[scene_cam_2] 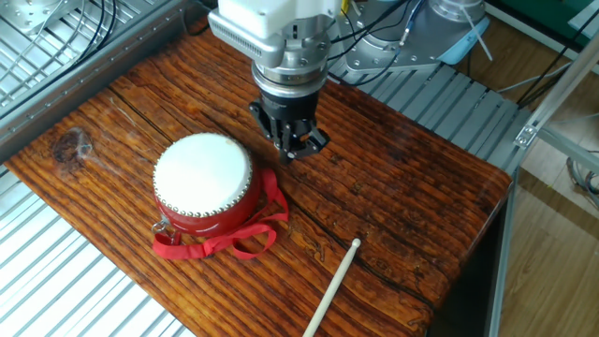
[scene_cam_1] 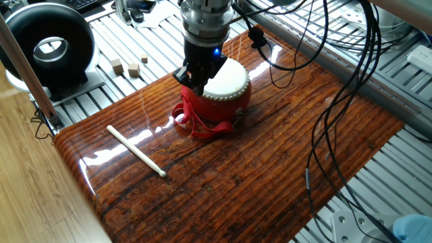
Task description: Play the drum
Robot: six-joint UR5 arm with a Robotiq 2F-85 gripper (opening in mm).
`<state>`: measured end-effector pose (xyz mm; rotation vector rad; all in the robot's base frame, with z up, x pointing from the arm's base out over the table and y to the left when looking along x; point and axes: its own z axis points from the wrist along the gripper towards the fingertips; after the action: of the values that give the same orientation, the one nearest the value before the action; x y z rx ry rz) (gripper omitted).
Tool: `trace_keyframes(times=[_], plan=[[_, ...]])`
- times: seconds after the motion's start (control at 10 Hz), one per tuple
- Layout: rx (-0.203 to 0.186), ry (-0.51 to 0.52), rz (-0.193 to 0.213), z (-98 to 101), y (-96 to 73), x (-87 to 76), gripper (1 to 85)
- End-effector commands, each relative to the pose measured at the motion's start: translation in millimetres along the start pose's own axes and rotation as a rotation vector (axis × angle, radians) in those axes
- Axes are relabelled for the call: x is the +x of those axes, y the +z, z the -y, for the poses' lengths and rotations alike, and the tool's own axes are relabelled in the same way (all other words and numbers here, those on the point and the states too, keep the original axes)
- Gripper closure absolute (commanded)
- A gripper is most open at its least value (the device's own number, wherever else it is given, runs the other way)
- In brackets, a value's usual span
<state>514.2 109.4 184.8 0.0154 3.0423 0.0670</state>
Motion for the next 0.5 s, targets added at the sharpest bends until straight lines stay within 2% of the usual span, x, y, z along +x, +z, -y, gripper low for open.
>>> trace_keyframes(times=[0.0,0.3,0.4], plan=[[-0.005,-0.03,-0.015,0.0,-2.1,3.4,84.7],[-0.028,-0.027,-0.022,-5.7,-0.7,5.5,84.7],[-0.093,-0.043,-0.061,-22.4,-2.2,16.6,84.7]])
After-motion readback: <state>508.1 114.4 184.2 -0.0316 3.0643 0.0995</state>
